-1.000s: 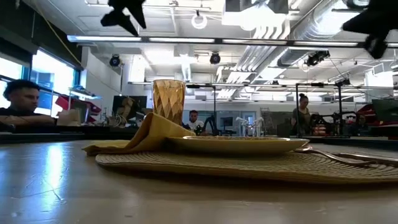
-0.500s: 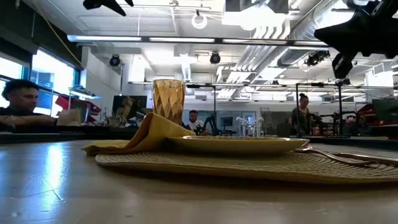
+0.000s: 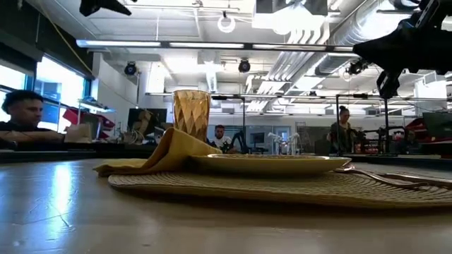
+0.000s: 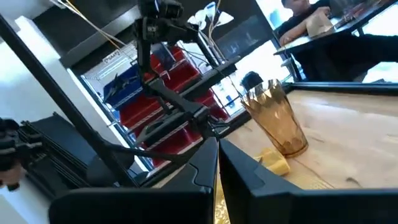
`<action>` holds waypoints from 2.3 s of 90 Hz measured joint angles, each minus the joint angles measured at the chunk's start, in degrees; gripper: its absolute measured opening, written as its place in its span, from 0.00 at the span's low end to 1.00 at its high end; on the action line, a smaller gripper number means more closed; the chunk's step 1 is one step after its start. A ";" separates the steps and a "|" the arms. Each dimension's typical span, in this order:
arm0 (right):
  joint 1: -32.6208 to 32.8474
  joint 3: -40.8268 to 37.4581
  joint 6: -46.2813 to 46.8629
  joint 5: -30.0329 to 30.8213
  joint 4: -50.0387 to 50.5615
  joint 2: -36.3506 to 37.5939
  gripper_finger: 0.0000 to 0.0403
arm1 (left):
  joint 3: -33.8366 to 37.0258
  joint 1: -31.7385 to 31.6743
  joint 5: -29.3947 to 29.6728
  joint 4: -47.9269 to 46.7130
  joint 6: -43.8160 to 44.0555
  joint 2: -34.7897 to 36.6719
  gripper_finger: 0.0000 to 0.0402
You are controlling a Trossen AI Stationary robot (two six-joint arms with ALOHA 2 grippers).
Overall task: Set table place
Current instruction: Return to Home Position
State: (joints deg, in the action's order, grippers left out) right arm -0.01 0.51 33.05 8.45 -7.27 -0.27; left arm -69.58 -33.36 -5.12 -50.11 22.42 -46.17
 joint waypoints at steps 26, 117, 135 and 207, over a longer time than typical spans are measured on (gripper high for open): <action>0.00 0.00 -0.03 -0.02 0.87 -0.02 0.00 | 29.10 0.00 -3.48 24.77 1.50 18.78 0.41; 0.00 -0.04 -0.03 -0.12 2.41 -0.13 0.00 | 68.91 17.11 13.00 51.71 -13.52 39.82 0.41; 0.00 -0.04 -0.03 -0.57 2.82 -0.13 0.00 | 68.89 21.77 12.86 51.58 -25.03 44.83 0.45; 0.00 -0.04 -0.03 -0.50 4.97 -0.11 0.00 | 68.87 26.45 10.30 51.21 -27.15 45.73 0.50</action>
State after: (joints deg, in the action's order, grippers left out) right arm -0.01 0.47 33.01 7.94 -2.31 -0.38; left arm -0.71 -6.92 5.18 1.10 -4.73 -0.45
